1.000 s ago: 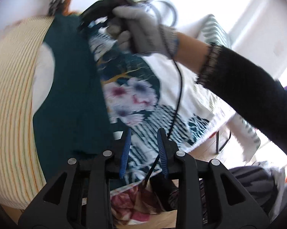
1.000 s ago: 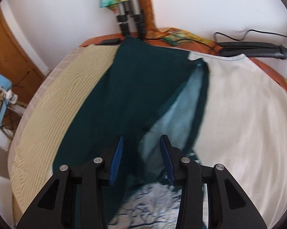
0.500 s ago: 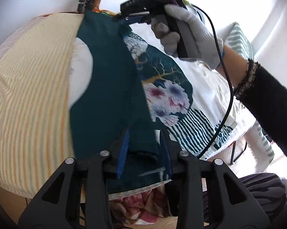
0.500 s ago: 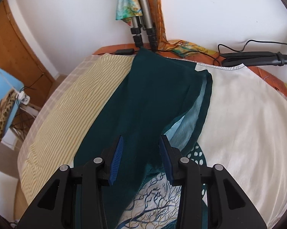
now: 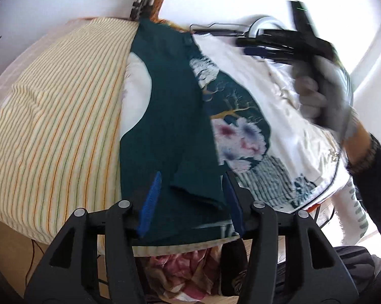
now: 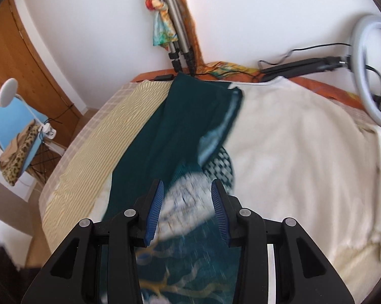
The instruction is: Fold small clothes
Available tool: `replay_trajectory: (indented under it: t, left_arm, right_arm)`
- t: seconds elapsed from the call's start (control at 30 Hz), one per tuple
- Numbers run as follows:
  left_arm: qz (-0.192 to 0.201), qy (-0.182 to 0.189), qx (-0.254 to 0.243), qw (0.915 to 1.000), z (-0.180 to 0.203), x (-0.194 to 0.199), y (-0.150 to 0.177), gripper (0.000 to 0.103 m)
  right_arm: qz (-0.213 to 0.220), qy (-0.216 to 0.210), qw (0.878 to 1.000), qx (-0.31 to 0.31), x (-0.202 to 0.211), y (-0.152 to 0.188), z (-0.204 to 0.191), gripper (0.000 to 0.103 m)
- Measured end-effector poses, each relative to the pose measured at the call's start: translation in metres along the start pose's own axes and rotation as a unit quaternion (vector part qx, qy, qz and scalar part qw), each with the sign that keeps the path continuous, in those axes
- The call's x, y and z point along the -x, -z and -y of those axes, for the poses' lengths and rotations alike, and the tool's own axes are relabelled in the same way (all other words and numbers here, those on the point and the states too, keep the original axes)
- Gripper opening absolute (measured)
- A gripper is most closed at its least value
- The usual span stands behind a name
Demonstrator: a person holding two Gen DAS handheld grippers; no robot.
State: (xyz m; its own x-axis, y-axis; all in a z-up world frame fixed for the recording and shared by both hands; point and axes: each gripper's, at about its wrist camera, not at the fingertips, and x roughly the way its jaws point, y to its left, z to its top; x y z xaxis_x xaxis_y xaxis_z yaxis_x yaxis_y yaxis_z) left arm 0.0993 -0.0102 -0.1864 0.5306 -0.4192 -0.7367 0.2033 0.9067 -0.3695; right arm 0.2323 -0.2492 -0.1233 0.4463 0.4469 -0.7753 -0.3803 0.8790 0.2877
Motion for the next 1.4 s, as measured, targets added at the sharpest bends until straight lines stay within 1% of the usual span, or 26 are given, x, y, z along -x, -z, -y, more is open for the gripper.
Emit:
replay_trajectory:
  t: [0.13, 0.2, 0.33, 0.5, 0.57, 0.7, 0.83, 0.9, 1.0, 1.1, 1.17, 1.27, 1.4]
  left_arm:
    - [-0.022, 0.037, -0.021, 0.9988, 0.012, -0.01, 0.004, 0.051]
    - [-0.02, 0.073, -0.033, 0.9966, 0.024, -0.009, 0.003, 0.051]
    - [-0.004, 0.103, -0.082, 0.9913, 0.056, -0.001, 0.002, 0.051]
    - [-0.008, 0.092, -0.12, 0.9885, 0.081, -0.004, -0.004, 0.051]
    - [-0.007, 0.091, -0.127, 0.9878, 0.091, -0.008, -0.007, 0.051]
    - [-0.008, 0.087, -0.152, 0.9845, 0.119, -0.017, -0.011, 0.051]
    - [-0.004, 0.09, -0.212, 0.973, 0.167, -0.03, -0.008, 0.051]
    - [-0.011, 0.097, -0.229, 0.9685, 0.184, -0.038, -0.007, 0.051]
    - [-0.04, 0.106, -0.26, 0.9589, 0.214, -0.054, -0.002, 0.051]
    - [-0.063, 0.113, -0.297, 0.9463, 0.241, -0.069, 0.006, 0.051]
    - [-0.081, 0.105, -0.317, 0.9393, 0.257, -0.082, 0.012, 0.051]
    - [-0.096, 0.093, -0.335, 0.9328, 0.27, -0.099, 0.018, 0.051]
    - [-0.108, 0.066, -0.344, 0.9304, 0.272, -0.114, 0.021, 0.051]
  right_arm:
    - [0.02, 0.022, 1.0, -0.006, 0.042, 0.03, 0.015, 0.038]
    - [0.028, 0.025, 0.999, -0.02, 0.061, 0.043, 0.025, 0.038]
    - [0.04, 0.034, 0.997, -0.054, 0.096, 0.071, 0.05, 0.038]
    - [0.041, 0.056, 0.994, -0.09, 0.123, 0.102, 0.08, 0.041]
    - [0.04, 0.061, 0.992, -0.105, 0.132, 0.113, 0.092, 0.042]
    - [0.041, 0.068, 0.99, -0.12, 0.147, 0.126, 0.108, 0.044]
    - [0.046, 0.066, 0.988, -0.135, 0.159, 0.135, 0.124, 0.044]
    - [0.046, 0.062, 0.986, -0.147, 0.161, 0.139, 0.132, 0.044]
    - [0.043, 0.063, 0.984, -0.163, 0.161, 0.142, 0.146, 0.044]
    - [0.036, 0.056, 0.983, -0.174, 0.157, 0.141, 0.157, 0.044]
    - [0.033, 0.051, 0.982, -0.18, 0.153, 0.138, 0.164, 0.044]
    - [0.03, 0.035, 0.98, -0.194, 0.143, 0.133, 0.172, 0.044]
    - [0.018, 0.012, 0.978, -0.209, 0.122, 0.122, 0.182, 0.044]
